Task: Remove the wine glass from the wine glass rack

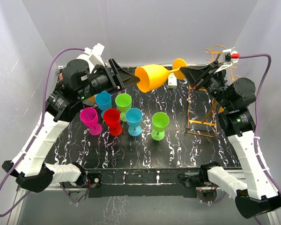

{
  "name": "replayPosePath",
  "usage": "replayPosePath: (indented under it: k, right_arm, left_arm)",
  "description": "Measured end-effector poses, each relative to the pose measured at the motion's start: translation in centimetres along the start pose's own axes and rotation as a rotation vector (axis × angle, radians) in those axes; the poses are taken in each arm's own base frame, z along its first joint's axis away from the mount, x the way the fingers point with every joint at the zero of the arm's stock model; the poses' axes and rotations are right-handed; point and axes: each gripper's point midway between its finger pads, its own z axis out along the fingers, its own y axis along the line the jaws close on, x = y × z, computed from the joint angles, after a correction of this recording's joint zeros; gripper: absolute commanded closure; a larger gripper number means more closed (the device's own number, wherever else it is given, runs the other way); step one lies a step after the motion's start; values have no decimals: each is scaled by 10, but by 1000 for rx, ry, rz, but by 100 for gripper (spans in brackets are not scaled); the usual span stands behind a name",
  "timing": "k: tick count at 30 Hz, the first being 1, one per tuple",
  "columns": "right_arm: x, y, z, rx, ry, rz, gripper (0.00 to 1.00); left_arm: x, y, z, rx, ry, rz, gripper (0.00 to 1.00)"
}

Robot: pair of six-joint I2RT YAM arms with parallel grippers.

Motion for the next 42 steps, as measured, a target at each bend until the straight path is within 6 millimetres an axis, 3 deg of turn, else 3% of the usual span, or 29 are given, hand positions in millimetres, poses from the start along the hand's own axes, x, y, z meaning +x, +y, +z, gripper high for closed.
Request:
replayPosePath:
  k: [4, 11, 12, 16, 20, 22, 26, 31, 37, 42]
  right_arm:
    - [9, -5, 7, 4, 25, 15, 100]
    - [27, -13, 20, 22, 69, 36, 100]
    - [31, -14, 22, 26, 79, 39, 95]
    - [43, -25, 22, 73, 116, 41, 46]
    - [43, -28, 16, 104, 131, -14, 24]
    - [36, -30, 11, 133, 122, -58, 19]
    - [2, -32, -5, 219, 47, -153, 2]
    - [-48, -35, -32, 355, -91, -208, 2]
    - [-90, -35, -58, 477, -187, -228, 2]
    - [-104, -38, -89, 573, -221, -271, 2]
  left_arm:
    - [-3, -1, 4, -4, 3, 13, 61]
    - [-3, 5, 24, -25, 33, 26, 94]
    - [-4, 6, 28, -29, 38, 30, 99]
    - [-3, 16, 42, -66, 67, 55, 100]
    - [-6, 32, 54, -143, 83, 101, 100]
    - [-9, 44, 56, -212, 83, 136, 100]
    - [-9, 75, 54, -366, 116, 205, 100]
    - [14, 130, 65, -550, 253, 251, 100]
    - [51, 190, 88, -690, 427, 263, 100]
    - [66, 218, 105, -747, 513, 277, 100]
